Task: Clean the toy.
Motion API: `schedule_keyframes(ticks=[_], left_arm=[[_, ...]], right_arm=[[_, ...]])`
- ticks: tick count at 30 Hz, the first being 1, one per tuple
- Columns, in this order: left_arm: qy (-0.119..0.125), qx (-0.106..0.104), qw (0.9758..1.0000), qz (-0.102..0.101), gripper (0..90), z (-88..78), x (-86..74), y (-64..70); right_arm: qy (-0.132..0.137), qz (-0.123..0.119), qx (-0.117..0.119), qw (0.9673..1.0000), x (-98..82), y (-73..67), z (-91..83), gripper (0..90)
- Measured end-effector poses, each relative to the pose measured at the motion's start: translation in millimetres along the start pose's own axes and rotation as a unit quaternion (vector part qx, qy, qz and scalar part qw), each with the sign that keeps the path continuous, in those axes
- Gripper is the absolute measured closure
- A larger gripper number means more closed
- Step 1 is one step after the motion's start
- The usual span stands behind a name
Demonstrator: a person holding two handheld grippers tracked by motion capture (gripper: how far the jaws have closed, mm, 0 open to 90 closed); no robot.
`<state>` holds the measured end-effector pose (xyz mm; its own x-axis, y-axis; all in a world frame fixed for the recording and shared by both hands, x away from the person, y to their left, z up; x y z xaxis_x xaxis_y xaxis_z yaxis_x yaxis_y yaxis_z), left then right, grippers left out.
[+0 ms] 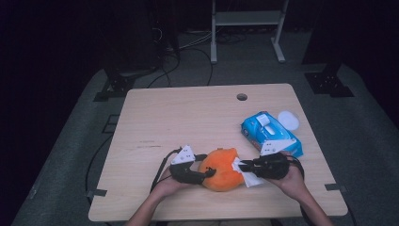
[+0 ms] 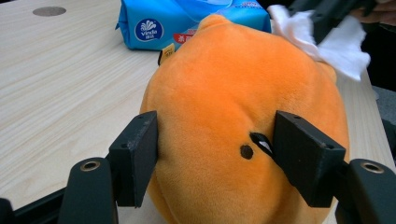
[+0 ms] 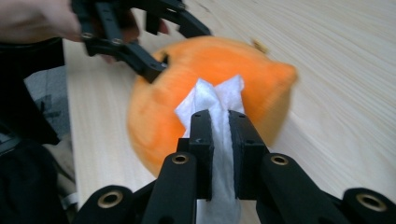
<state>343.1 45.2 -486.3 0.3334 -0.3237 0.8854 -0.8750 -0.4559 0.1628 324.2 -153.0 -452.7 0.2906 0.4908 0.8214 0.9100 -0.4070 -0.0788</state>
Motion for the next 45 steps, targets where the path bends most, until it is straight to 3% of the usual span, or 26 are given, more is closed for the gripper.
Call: schedule_keyframes(ticks=[3, 4, 6, 14, 21, 24, 28, 33, 37, 40, 41, 43, 45], left_arm=[[-0.002, 0.001, 1.0, 0.01, 32.5, 1.7, 1.0, 2.8], [-0.002, 0.002, 0.9999, 0.011, 32.5, 1.9, 1.1, 3.2], [-0.001, 0.003, 0.9999, 0.013, 32.8, 1.6, 1.4, 4.1], [0.0, -0.001, 0.9995, 0.032, 32.9, 3.6, 4.2, 13.5], [-0.002, -0.003, 0.9981, 0.062, 32.9, 5.6, 6.1, 23.3], [-0.001, -0.002, 0.998, 0.063, 32.9, 4.9, 5.6, 23.6], [0.0, -0.003, 0.9977, 0.068, 32.8, 5.9, 6.9, 26.3], [-0.003, -0.003, 0.9968, 0.08, 32.8, 7.1, 7.2, 29.8], [-0.002, -0.014, 0.9975, 0.07, 31.8, 4.9, 7.3, 30.7], [0.008, -0.043, 0.999, 0.012, 23.6, 2.3, 14.5, 30.8], [0.008, -0.039, 0.9991, 0.011, 24.3, 3.2, 15.1, 31.0], [0.0, -0.02, 0.9991, 0.037, 27.1, 6.8, 12.4, 33.2], [0.003, -0.019, 0.9989, 0.043, 28.7, 8.9, 12.4, 37.3]], right_arm=[[0.0, -0.025, 0.021, 0.9995, 7.5, -16.6, 8.1, 80.0], [-0.004, -0.039, 0.016, 0.9991, 9.2, -20.6, 12.5, 80.0], [-0.005, -0.04, 0.01, 0.9991, 9.6, -19.5, 13.0, 80.0], [0.013, 0.014, -0.03, 0.9994, 1.7, 9.4, -1.3, 80.0], [0.017, -0.015, -0.019, 0.9996, 13.6, -7.1, 5.3, 79.9], [0.018, -0.005, -0.022, 0.9996, 10.2, -0.7, 3.8, 79.9], [0.014, 0.019, -0.049, 0.9985, 0.7, 16.7, -4.6, 80.0], [0.027, 0.019, -0.037, 0.9988, 7.4, 11.6, -2.0, 79.9], [0.021, 0.011, -0.035, 0.9991, 8.7, 7.7, 2.3, 79.9], [0.016, 0.009, -0.031, 0.9993, 5.2, 6.5, 2.1, 79.9], [0.015, 0.01, -0.032, 0.9993, 4.6, 6.5, 1.7, 79.9], [0.019, 0.013, -0.032, 0.9992, 5.2, 7.1, 0.6, 79.9], [0.026, 0.008, -0.031, 0.9992, 8.7, 3.9, 0.6, 80.0]])
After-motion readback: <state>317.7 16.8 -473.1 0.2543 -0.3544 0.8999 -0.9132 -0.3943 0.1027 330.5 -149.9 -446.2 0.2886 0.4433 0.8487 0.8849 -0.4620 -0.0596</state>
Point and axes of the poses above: each handheld gripper's, and its own axes: z roughly forward along the jaws, x roughly out of its top, y roughly to its right, the point moved 7 cm from there along z, roughly forward along the jaws, and after that the axes turned 5 degrees about -z, right-handed, at the moved point
